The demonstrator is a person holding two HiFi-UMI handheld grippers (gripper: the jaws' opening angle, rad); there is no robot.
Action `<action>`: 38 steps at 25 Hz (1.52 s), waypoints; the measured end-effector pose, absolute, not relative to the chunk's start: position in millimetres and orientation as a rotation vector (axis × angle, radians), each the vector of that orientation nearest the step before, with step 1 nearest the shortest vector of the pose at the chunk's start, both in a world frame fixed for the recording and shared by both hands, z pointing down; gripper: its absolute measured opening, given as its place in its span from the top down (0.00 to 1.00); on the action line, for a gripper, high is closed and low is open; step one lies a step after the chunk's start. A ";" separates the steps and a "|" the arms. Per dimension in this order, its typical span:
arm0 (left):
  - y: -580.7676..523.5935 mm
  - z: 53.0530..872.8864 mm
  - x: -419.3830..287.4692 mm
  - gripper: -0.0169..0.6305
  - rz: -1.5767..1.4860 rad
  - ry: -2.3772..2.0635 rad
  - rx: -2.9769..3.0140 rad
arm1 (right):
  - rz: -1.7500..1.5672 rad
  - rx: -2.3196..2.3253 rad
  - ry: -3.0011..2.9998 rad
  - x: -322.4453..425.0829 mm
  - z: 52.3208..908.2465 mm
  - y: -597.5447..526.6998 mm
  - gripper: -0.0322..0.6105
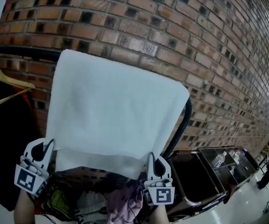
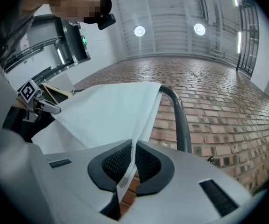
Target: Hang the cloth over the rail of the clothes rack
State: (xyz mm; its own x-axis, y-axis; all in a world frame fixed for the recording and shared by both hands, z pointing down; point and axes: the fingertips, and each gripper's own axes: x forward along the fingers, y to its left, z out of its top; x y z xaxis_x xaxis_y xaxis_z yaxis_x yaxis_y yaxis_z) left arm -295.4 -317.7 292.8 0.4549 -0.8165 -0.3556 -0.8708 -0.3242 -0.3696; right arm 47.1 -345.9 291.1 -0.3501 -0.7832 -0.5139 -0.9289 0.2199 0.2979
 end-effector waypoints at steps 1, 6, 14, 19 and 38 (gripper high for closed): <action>-317.2 299.0 -295.2 0.91 0.136 1.412 -2.210 | 0.817 -1.613 2.252 46.3 296.6 -345.2 0.89; -315.8 331.6 -294.3 0.91 0.111 1.445 -2.261 | 0.756 -1.664 2.317 49.2 330.8 -344.6 0.89; -317.1 383.0 -290.6 0.91 0.096 1.503 -2.370 | 0.658 -1.739 2.354 57.3 372.3 -342.5 0.89; -311.9 380.2 -291.0 0.90 0.181 1.511 -2.353 | 0.701 -1.648 2.263 52.1 354.6 -331.3 0.89; -284.4 403.7 -291.5 0.68 0.215 1.602 -2.322 | 0.726 -1.749 2.140 50.5 371.2 -289.2 0.72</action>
